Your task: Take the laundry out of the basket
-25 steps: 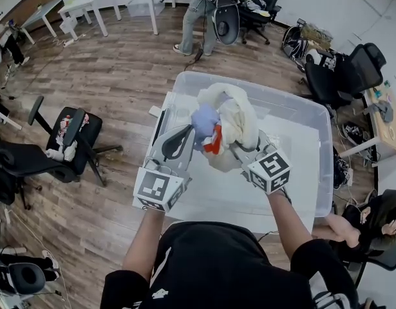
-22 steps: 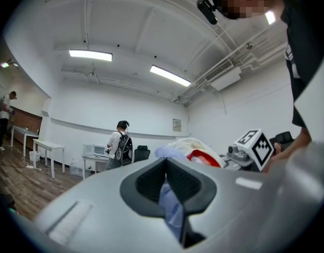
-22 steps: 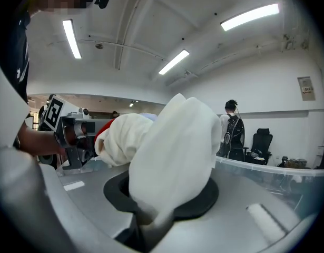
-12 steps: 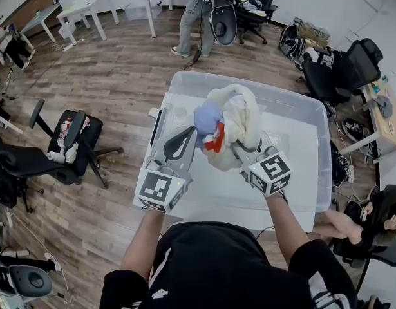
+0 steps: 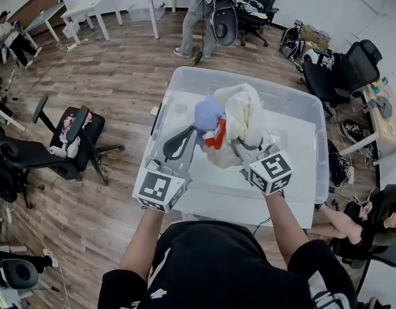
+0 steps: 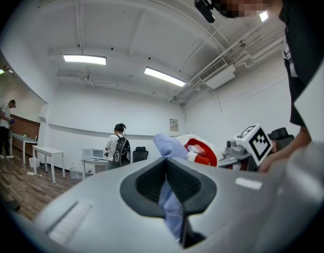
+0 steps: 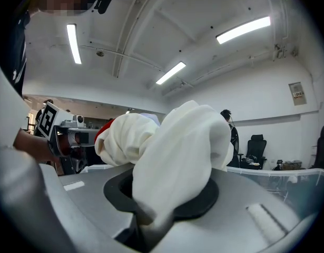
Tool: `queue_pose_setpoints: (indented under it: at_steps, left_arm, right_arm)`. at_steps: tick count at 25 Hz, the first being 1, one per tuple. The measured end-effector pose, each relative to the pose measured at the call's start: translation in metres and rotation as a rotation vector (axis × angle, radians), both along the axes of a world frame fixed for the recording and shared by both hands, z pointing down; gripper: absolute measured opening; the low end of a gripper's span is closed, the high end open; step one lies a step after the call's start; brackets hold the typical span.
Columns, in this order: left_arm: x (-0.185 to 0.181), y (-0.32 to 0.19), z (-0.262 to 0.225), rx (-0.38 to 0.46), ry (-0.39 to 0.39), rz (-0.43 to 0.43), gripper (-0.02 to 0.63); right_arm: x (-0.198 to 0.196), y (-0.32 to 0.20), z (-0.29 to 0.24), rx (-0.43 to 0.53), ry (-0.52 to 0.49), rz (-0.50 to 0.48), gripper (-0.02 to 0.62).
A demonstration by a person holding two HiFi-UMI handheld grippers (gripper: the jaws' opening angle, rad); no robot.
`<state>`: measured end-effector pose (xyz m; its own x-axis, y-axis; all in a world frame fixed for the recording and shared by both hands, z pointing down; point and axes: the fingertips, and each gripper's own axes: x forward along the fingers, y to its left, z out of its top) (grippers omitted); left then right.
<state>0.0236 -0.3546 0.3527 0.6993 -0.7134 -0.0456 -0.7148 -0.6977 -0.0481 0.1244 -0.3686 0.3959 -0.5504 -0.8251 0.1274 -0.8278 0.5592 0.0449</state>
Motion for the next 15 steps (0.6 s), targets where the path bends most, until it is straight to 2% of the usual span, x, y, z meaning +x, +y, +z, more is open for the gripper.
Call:
queue_pose_setpoints:
  at_steps: [15]
  left_arm:
    - [-0.001, 0.047, 0.006, -0.014, -0.002, -0.023, 0.008]
  right_arm:
    - [-0.003, 0.037, -0.018, 0.029, -0.043, -0.015, 0.12]
